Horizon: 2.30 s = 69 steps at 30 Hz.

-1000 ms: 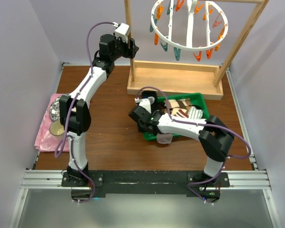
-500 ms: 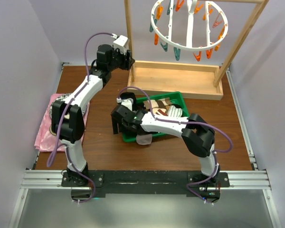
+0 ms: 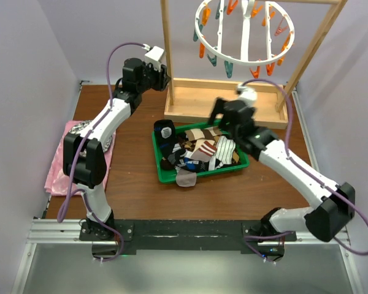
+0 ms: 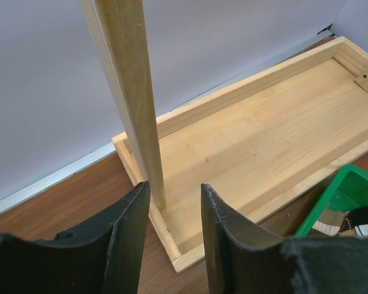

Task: Clip the socks to the hanger
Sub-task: Adjust the bin at the center of the board, then adjust the clothesline at the center of the board.

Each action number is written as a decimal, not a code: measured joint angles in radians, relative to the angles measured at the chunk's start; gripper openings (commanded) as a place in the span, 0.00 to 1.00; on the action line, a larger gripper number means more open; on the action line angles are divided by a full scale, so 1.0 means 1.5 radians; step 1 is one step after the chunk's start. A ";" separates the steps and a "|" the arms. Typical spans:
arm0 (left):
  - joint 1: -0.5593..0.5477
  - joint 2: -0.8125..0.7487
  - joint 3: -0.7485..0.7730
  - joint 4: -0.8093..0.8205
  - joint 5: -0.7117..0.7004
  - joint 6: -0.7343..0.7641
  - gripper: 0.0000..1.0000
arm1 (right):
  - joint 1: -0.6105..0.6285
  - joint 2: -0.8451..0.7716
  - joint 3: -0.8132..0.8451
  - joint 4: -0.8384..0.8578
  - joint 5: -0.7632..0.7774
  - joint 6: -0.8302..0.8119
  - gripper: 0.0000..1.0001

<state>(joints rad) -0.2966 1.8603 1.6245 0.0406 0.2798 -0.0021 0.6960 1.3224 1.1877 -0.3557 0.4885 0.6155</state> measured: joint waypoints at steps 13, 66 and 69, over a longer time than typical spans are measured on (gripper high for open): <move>0.079 -0.012 0.000 -0.047 -0.015 0.004 0.32 | -0.307 0.042 -0.044 0.057 0.100 -0.072 0.97; -0.011 0.152 0.216 0.052 -0.125 -0.084 0.36 | -0.541 0.261 0.101 0.391 -0.013 -0.250 0.94; -0.004 0.151 0.213 0.053 -0.121 -0.085 0.35 | -0.541 0.262 0.098 0.406 -0.011 -0.263 0.93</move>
<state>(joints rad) -0.3027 2.0865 1.9442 0.1196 0.0986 -0.1295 -0.1162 1.7149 1.3346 0.2535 0.4721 0.2207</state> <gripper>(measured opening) 0.402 0.938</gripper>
